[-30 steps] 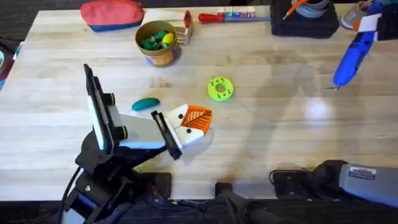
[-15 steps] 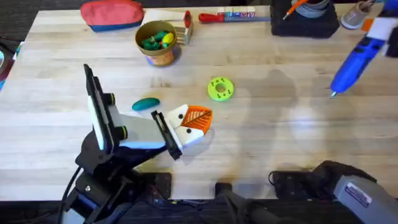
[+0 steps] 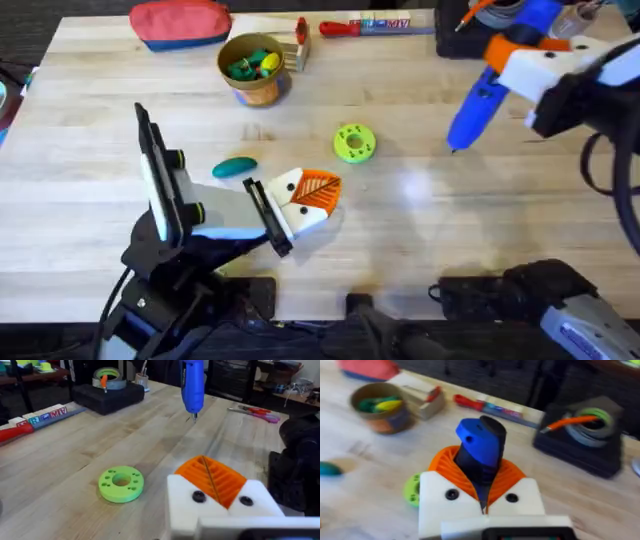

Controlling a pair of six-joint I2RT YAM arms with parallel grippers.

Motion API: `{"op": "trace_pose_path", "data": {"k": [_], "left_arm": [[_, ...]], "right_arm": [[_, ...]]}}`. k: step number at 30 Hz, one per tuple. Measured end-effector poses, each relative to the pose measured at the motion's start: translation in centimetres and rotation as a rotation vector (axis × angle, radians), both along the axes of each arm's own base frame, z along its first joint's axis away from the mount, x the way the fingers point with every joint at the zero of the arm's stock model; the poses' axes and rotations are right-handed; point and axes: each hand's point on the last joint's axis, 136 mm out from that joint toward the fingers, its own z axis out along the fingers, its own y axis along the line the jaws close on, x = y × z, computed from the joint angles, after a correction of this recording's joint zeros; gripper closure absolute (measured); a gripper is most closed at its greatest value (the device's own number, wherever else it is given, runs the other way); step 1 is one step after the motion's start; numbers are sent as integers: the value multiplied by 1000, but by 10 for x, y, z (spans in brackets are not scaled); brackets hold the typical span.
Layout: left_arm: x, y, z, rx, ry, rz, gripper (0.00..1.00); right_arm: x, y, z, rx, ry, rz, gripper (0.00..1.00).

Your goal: Pick up the gripper from the table and insert it into the empty holder that is missing its gripper. Then pick up a screw, insert it into the mounting hole, and use the screwdriver to tighten it. Finally, clean up the table by picking up the vegetable and placing it into the bucket.

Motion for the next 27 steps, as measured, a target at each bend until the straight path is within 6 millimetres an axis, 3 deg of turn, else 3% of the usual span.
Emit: {"op": "trace_pose_path", "data": {"k": [5, 14, 16, 23, 27], "left_arm": [[0, 0, 0, 0, 0, 0, 987], [0, 0, 0, 0, 0, 0, 987], [0, 0, 0, 0, 0, 0, 987], [0, 0, 0, 0, 1, 0, 987], [0, 0, 0, 0, 0, 0, 987]], "right_arm": [[-11, 51, 11, 30, -57, 184, 996], [-28, 112, 54, 148, -289, 391, 996], [-40, 130, 70, 214, -368, 462, 996], [-69, 154, 101, 308, -471, 581, 996], [-86, 181, 115, 366, -524, 700, 996]]}}
